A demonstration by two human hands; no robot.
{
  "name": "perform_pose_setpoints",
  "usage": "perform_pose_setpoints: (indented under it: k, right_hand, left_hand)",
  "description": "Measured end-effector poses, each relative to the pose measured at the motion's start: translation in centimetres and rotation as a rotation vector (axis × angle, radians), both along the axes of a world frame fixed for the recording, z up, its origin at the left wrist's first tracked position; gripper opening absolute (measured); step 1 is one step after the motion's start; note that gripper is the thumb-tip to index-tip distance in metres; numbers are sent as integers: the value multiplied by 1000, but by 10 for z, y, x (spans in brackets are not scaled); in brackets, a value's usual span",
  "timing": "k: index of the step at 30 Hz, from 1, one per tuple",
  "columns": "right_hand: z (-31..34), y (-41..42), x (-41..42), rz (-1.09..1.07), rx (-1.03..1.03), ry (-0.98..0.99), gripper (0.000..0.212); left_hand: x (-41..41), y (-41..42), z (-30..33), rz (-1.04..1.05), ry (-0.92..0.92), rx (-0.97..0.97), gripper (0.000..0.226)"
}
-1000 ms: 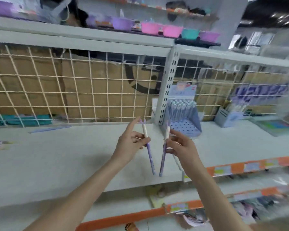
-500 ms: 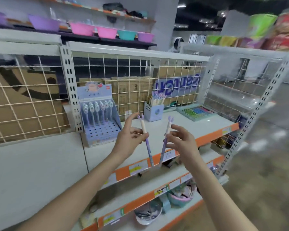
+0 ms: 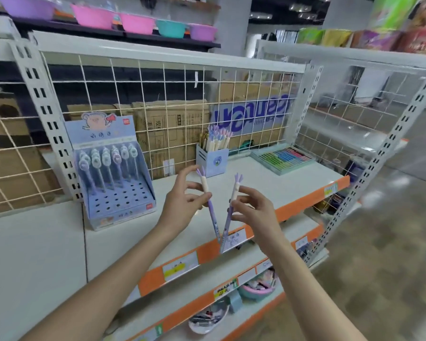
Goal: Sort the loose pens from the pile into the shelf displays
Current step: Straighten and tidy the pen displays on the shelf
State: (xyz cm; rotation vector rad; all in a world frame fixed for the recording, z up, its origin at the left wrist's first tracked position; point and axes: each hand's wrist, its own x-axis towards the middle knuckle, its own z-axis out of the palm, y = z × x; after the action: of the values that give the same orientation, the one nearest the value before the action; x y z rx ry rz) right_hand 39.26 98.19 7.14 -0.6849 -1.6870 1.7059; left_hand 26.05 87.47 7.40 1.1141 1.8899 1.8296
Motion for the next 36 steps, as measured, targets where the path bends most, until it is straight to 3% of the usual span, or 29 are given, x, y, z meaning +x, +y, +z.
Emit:
perform_pose_setpoints:
  k: [12, 20, 29, 36]
  right_hand:
    - [20, 98, -90, 32, 68, -95, 27]
    - [10, 160, -109, -60, 16, -94, 28]
    - [50, 228, -154, 12, -43, 163, 38]
    - [66, 276, -185, 98, -17, 319, 56]
  left_hand:
    - [-73, 80, 14, 29, -97, 32, 36]
    - [-93, 123, 15, 69, -103, 53, 40]
    - [-100, 146, 24, 303, -59, 98, 39]
    - [-91, 174, 35, 518, -25, 124, 38]
